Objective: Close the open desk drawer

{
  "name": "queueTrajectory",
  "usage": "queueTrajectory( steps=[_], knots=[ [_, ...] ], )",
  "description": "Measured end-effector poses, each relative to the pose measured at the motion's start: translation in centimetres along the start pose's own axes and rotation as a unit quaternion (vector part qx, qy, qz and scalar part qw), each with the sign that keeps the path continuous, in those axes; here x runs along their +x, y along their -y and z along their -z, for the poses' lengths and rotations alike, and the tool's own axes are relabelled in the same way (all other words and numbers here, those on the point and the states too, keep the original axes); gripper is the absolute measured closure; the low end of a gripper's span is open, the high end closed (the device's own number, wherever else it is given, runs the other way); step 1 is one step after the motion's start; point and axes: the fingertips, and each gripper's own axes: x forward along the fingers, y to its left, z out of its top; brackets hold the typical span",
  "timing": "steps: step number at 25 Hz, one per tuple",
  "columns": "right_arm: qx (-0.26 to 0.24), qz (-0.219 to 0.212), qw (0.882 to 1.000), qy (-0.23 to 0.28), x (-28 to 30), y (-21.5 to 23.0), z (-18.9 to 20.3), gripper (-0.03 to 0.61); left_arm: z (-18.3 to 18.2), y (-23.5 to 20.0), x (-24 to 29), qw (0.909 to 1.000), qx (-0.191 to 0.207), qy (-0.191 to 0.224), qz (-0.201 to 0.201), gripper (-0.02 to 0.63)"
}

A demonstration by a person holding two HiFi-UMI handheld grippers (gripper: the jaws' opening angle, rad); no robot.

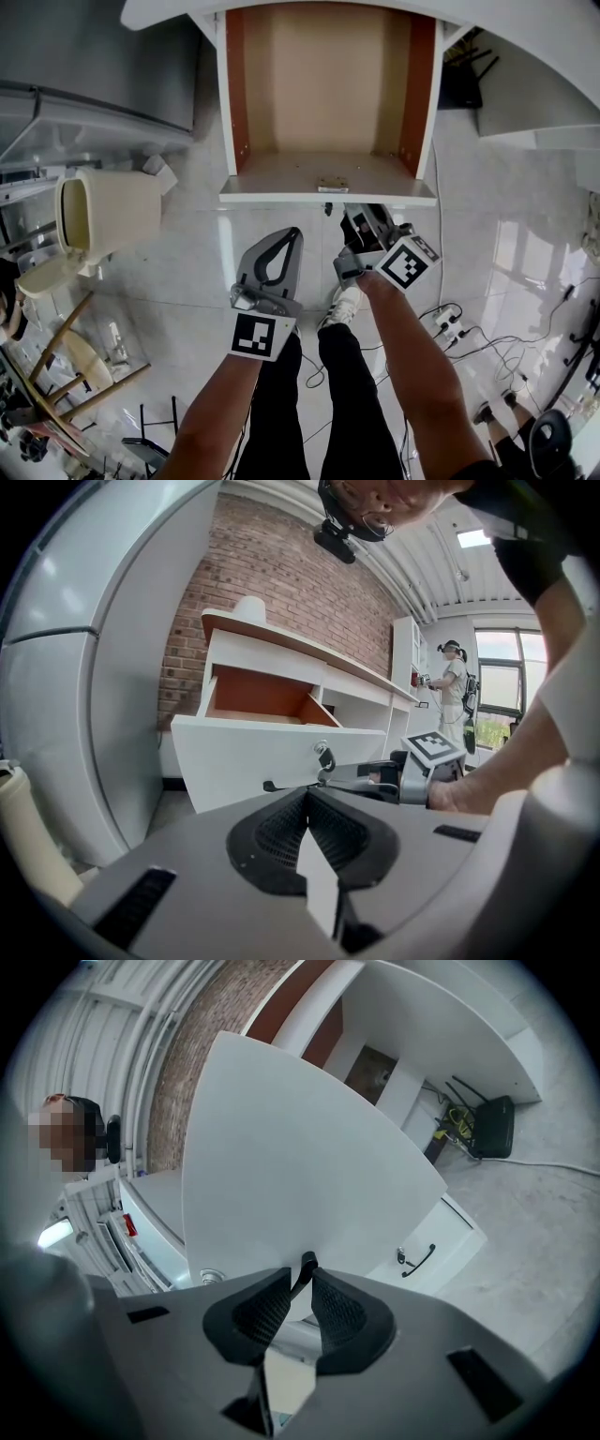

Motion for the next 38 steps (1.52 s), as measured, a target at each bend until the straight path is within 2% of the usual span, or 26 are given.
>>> queueTrajectory(
  steps=[15, 18, 24, 28, 33, 38],
  knots=[
    [0.012, 0.018, 1.0, -0.012, 0.0, -0.6, -0.3, 0.499, -1.6, -0.2, 0.7, 0.9999, -0.008, 0.006, 0.014, 0.606],
    [0.0, 0.016, 1.0, -0.015, 0.1, -0.9, -0.6, 0.499, -1.7, -0.6, 0.8, 0.9999, -0.008, 0.009, 0.012, 0.606],
    [0.058, 0.016, 0.998, 0.01, -0.2, -2.3, -1.7, 0.509, -2.1, -1.0, 0.6, 0.9998, -0.011, 0.01, 0.011, 0.606],
    [0.075, 0.027, 0.997, 0.012, -0.1, -3.5, -2.7, 0.511, -2.8, -1.5, 0.8, 0.9998, -0.008, 0.015, 0.007, 0.606],
    [0.082, 0.013, 0.996, 0.032, 0.2, -5.3, -3.9, 0.512, -3.4, -1.8, 0.9, 0.9998, -0.007, 0.018, 0.009, 0.606],
    [0.109, 0.019, 0.993, 0.049, 0.4, -5.9, -4.5, 0.517, -3.6, -1.7, 1.0, 0.9998, 0.006, 0.014, 0.012, 0.606]
  ],
)
